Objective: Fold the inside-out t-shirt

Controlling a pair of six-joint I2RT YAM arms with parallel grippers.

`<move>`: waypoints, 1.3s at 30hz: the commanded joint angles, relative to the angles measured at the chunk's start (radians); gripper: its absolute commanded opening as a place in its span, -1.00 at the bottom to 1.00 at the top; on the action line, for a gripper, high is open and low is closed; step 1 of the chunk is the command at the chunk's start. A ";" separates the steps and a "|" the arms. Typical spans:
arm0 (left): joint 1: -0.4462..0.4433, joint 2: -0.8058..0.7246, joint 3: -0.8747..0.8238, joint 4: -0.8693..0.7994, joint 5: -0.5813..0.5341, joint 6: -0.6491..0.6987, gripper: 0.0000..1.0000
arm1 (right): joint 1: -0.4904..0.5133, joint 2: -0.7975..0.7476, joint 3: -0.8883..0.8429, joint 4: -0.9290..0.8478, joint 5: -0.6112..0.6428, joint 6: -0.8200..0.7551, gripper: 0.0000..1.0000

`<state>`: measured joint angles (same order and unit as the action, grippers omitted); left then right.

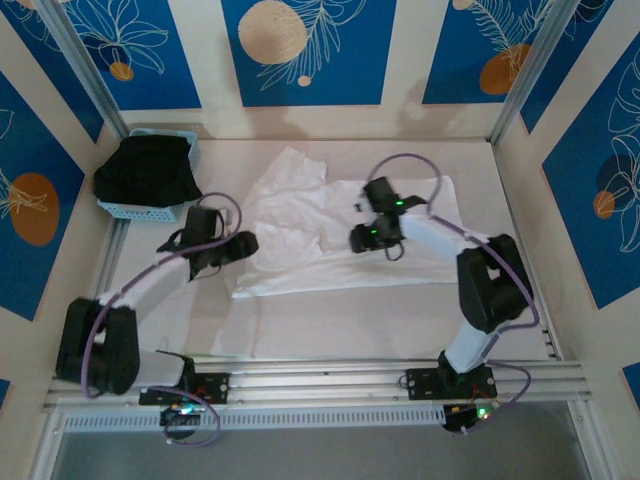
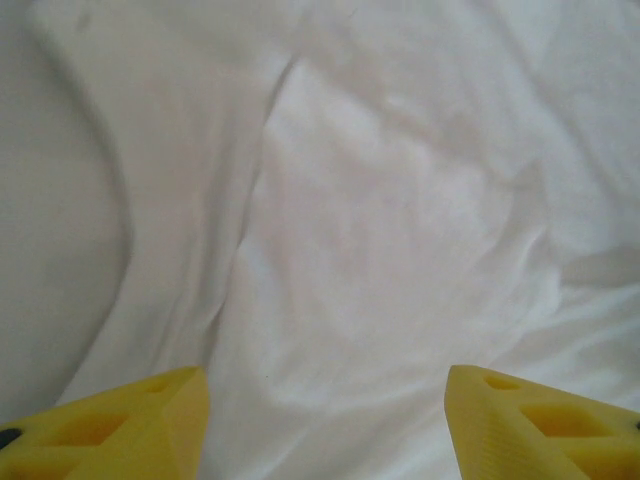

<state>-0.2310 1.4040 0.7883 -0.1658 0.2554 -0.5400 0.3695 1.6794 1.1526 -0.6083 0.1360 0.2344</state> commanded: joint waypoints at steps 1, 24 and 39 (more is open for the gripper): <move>-0.002 0.153 0.087 0.092 0.138 -0.032 0.24 | -0.102 0.009 -0.047 -0.071 -0.079 0.130 0.05; -0.027 -0.061 -0.122 -0.103 -0.038 0.067 0.29 | -0.138 -0.249 -0.204 -0.159 -0.203 0.280 -0.04; -0.009 0.469 0.589 -0.092 -0.072 0.174 0.34 | -0.460 0.421 0.556 -0.058 0.230 0.194 0.18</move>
<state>-0.2531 1.7901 1.2682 -0.2092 0.1955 -0.4213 -0.0807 2.0071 1.5826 -0.5858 0.2695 0.4374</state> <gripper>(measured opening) 0.669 0.593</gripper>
